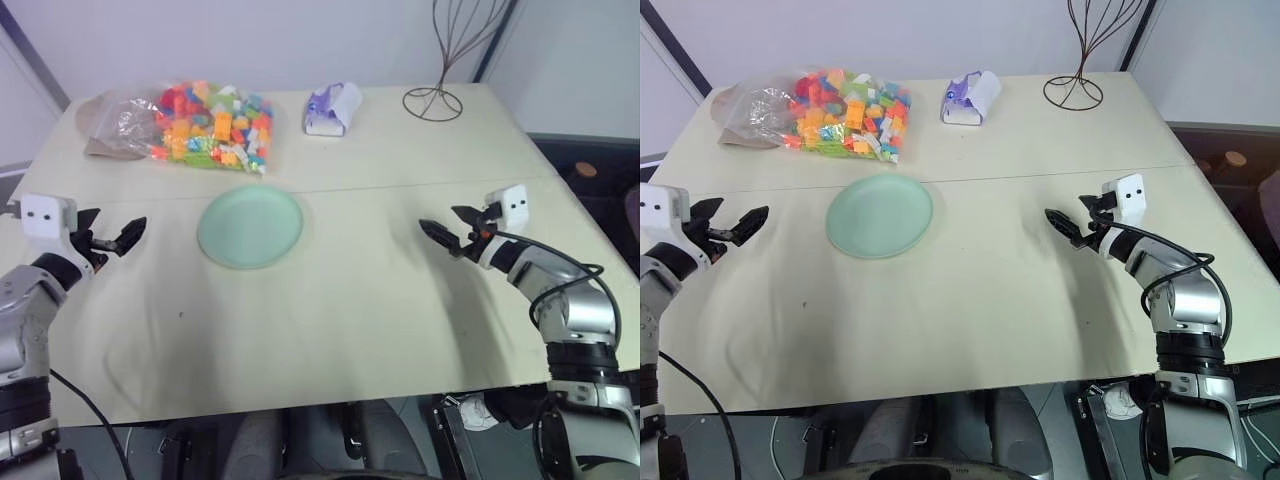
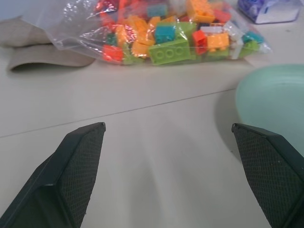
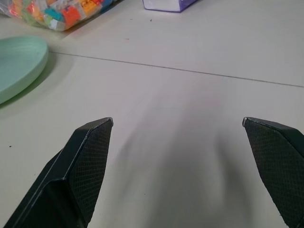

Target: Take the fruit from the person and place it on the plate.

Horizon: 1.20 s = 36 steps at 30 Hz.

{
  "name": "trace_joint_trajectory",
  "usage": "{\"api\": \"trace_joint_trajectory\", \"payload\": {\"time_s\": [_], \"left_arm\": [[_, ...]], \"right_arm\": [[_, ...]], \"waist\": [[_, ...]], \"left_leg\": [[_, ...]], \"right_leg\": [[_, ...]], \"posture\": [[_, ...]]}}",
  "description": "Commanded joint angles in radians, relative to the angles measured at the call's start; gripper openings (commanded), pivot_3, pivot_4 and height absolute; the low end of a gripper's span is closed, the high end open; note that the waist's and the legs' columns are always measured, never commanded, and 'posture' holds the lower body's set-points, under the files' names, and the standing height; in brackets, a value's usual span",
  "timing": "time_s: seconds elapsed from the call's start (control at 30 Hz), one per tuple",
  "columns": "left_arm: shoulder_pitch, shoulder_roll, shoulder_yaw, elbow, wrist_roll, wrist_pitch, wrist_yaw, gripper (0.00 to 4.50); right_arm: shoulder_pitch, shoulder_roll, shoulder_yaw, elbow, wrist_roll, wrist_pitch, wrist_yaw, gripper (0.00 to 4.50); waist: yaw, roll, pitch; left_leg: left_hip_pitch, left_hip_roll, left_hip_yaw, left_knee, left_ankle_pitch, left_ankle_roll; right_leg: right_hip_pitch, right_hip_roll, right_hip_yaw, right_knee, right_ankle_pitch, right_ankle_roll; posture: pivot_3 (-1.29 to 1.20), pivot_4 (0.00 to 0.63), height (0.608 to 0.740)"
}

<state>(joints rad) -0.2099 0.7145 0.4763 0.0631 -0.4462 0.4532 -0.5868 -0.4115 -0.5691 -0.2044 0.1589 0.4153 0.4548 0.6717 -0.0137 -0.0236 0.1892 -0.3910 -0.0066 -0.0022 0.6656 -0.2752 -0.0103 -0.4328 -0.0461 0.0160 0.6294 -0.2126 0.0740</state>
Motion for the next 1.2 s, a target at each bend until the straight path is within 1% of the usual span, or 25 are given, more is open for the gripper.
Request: {"api": "trace_joint_trajectory", "payload": {"time_s": [0.03,0.63,1.2], "left_arm": [[0.003,0.013,0.019,-0.048,-0.018,0.001,-0.009,4.47],[0.015,0.003,0.022,-0.056,-0.012,-0.011,0.006,4.47],[0.003,0.014,0.018,-0.043,-0.006,-0.016,0.0,4.47]], "right_arm": [[-0.016,-0.006,-0.024,-0.026,0.007,-0.017,-0.001,4.5],[-0.027,-0.008,-0.02,-0.015,0.002,-0.02,0.003,4.5],[-0.025,0.0,-0.021,-0.016,-0.003,-0.025,-0.005,4.5]], "waist": [[0.0,0.0,0.0],[0.0,0.0,0.0],[0.0,0.0,0.0]], "left_leg": [[0.0,0.0,0.0,0.0,0.0,0.0],[0.0,0.0,0.0,0.0,0.0,0.0],[0.0,0.0,0.0,0.0,0.0,0.0]], "right_leg": [[0.0,0.0,0.0,0.0,0.0,0.0],[0.0,0.0,0.0,0.0,0.0,0.0],[0.0,0.0,0.0,0.0,0.0,0.0]], "posture": [[0.0,0.15,0.74],[0.0,0.15,0.74],[0.0,0.15,0.74]]}}
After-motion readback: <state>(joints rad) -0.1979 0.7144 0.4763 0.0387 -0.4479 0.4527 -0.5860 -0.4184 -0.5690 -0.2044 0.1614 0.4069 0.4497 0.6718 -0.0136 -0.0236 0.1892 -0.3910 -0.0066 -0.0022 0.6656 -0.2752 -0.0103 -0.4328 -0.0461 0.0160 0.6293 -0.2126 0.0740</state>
